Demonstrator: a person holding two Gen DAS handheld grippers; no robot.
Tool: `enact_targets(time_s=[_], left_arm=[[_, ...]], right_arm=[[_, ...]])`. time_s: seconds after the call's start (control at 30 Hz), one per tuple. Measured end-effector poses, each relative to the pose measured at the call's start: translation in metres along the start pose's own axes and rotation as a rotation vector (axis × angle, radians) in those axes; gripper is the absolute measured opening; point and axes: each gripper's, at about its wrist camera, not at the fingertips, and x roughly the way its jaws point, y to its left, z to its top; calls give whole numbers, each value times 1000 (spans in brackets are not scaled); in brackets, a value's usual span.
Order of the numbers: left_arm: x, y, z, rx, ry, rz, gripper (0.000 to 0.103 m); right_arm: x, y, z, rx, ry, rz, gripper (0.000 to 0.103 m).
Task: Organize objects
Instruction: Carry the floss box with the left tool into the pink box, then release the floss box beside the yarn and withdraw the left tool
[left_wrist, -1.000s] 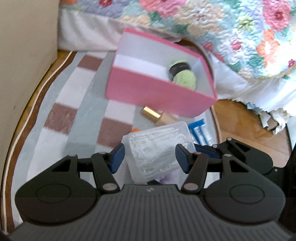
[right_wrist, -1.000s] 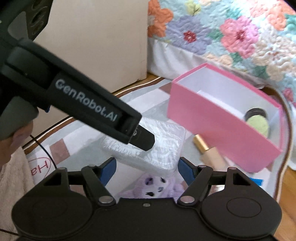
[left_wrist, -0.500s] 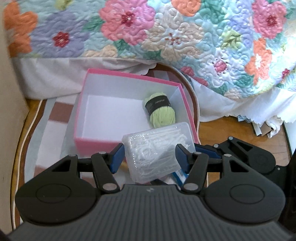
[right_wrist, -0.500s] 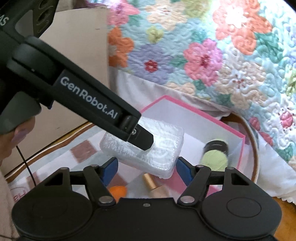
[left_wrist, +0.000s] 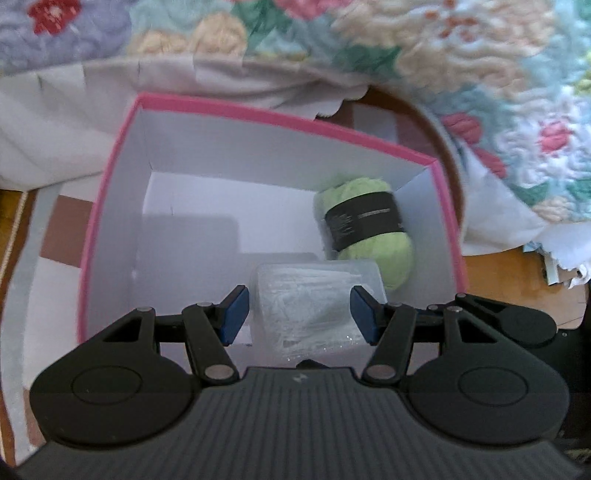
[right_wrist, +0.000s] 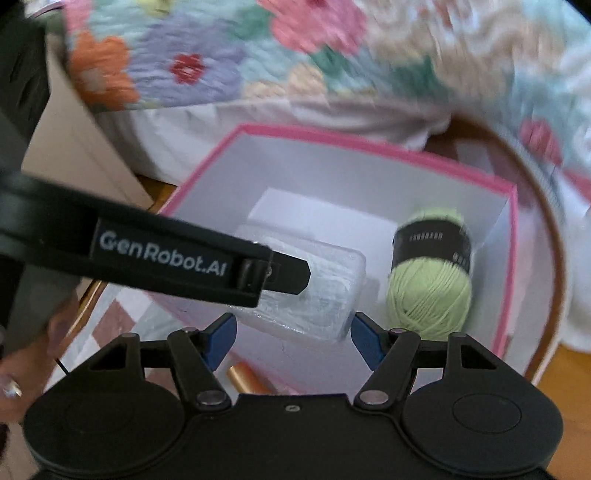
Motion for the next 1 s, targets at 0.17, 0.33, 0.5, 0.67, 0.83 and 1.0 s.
enact_targets(time_s=[0.17,0.33,0.5,0.67,0.83,1.0], left_arm=[[29,5,0,-14,30,4,58],[49,10,-2,-33,50,-25,58],[65,13,-4,-62,71,-34,49],[67,9,-4,-45,82,-26,43],[66,4,-3,-60,77,-38,43],[46,0,-8,-59,36,5,50]], right_arm=[[33,-19,4,69,83,22,73],[48,-29,1,108,133,14,73],[56,-38,0,163,182,22,73],[53,-45,-1,186,189,5,72],[38,-35,2,150,185,-22,72],[13,-24,-3,122,99,-31,73]])
